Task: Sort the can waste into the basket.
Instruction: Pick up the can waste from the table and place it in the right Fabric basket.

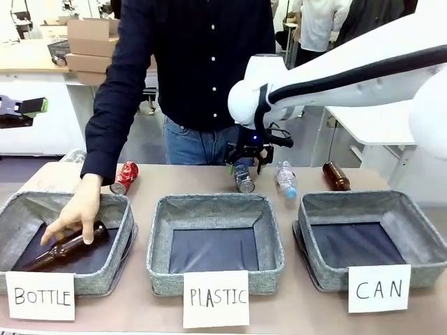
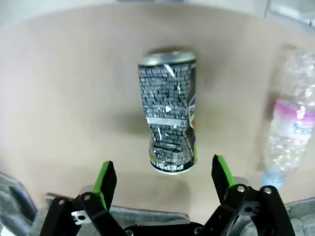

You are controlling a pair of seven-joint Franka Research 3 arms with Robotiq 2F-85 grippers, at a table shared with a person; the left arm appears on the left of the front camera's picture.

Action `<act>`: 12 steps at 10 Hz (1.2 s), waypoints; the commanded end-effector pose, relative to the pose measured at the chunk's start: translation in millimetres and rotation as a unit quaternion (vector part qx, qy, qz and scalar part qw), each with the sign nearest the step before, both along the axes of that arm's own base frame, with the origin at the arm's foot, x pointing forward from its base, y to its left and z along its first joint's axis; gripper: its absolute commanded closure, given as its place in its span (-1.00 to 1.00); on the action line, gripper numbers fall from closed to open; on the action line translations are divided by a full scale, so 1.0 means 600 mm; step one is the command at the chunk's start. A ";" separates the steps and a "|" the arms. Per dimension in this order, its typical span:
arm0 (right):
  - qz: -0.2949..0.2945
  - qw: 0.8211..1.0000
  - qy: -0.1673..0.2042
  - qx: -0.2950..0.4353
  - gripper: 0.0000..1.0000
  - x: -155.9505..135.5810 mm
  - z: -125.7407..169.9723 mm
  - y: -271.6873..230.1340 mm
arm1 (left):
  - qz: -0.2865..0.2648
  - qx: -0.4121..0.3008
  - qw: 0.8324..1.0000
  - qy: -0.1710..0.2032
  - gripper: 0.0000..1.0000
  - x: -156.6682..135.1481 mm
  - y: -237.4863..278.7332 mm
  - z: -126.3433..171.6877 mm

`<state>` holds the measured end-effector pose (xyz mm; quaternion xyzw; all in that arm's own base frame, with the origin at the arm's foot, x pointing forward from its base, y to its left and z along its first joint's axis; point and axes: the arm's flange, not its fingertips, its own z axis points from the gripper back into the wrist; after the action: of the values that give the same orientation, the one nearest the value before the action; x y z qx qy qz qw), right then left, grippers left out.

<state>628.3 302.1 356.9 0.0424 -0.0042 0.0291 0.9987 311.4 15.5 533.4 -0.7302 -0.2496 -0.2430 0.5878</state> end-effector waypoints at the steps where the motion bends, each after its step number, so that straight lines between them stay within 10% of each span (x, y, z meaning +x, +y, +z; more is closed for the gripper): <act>1: 0.008 1.000 0.008 0.005 -1.00 0.017 -0.021 0.005 | -0.001 -0.011 1.000 -0.013 -1.00 -0.001 -0.002 0.005; 7: 0.004 1.000 -0.011 -0.013 -1.00 0.020 -0.080 0.000 | -0.001 -0.011 1.000 -0.013 -1.00 -0.001 -0.002 0.005; 8: 0.006 1.000 -0.009 -0.020 0.19 0.019 -0.082 -0.003 | -0.001 -0.011 1.000 -0.013 -1.00 -0.001 -0.002 0.005; 9: 0.005 1.000 -0.008 -0.019 0.19 0.019 -0.082 -0.005 | -0.001 -0.011 1.000 -0.013 -1.00 -0.001 -0.002 0.005; 10: 0.006 1.000 -0.007 -0.019 1.00 0.019 -0.083 -0.005 | -0.001 -0.011 1.000 -0.013 -1.00 -0.001 -0.002 0.005; 11: 0.007 1.000 -0.006 -0.019 0.29 0.018 -0.083 -0.006 | -0.001 -0.011 1.000 -0.013 -1.00 -0.001 -0.002 0.005; 12: 0.005 1.000 -0.006 -0.019 1.00 0.017 -0.084 -0.006 | -0.001 -0.011 1.000 -0.013 -1.00 -0.001 -0.002 0.005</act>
<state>640.1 301.1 304.6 0.0398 -0.0035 0.0281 0.9988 311.2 15.5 533.4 -0.7302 -0.2497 -0.2434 0.5875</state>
